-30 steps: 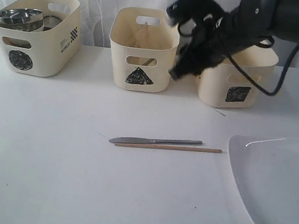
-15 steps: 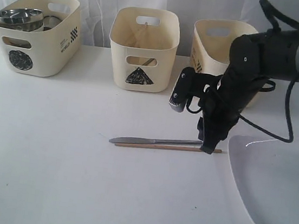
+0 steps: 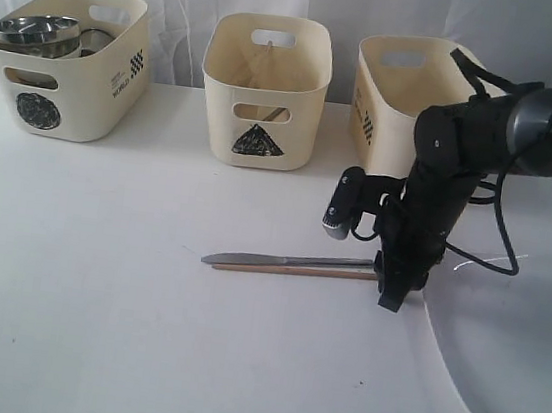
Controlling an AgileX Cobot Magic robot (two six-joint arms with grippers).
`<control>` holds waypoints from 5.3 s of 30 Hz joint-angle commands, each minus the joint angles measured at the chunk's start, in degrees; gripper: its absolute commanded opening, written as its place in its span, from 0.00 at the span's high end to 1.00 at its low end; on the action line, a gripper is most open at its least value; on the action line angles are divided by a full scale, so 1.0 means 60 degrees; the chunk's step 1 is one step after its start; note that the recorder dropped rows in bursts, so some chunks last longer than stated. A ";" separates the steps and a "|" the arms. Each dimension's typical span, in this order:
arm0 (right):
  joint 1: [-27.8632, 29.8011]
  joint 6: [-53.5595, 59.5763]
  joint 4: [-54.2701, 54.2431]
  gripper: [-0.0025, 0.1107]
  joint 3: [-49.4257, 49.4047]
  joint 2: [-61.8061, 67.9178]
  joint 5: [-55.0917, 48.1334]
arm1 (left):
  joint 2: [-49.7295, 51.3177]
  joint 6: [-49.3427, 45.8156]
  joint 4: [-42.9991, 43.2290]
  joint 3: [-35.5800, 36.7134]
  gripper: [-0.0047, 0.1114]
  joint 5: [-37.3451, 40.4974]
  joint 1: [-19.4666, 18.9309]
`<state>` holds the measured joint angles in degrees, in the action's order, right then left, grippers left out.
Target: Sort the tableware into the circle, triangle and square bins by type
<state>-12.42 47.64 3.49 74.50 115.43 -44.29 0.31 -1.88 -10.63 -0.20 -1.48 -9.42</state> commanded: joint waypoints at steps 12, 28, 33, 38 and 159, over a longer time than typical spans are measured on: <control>0.0168 -0.0002 -0.1161 0.66 0.0061 0.0656 -0.0632 | -0.0051 0.0028 -0.0068 0.0033 0.96 -0.0033 -0.0017; -0.0016 -0.0163 -0.3366 0.98 0.0040 0.0496 -0.3539 | -0.0051 0.0028 -0.0068 0.0033 0.96 -0.0033 -0.0017; -0.0033 -0.0227 -0.3366 0.98 0.0040 0.0244 -0.3497 | -0.0051 0.0028 -0.0068 0.0033 0.96 -0.0033 -0.0017; -0.0033 -0.0227 -0.3967 0.98 0.0040 -0.0419 -0.3024 | -0.0051 0.0028 -0.0068 0.0033 0.96 -0.0033 -0.0017; -0.2887 -2.3034 0.3917 0.49 0.0460 -0.0469 0.0724 | -0.0051 0.0028 -0.0068 0.0033 0.96 -0.0033 -0.0017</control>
<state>-29.70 -86.99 25.76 77.61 111.76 -40.63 0.31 -1.88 -10.63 -0.20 -1.48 -9.42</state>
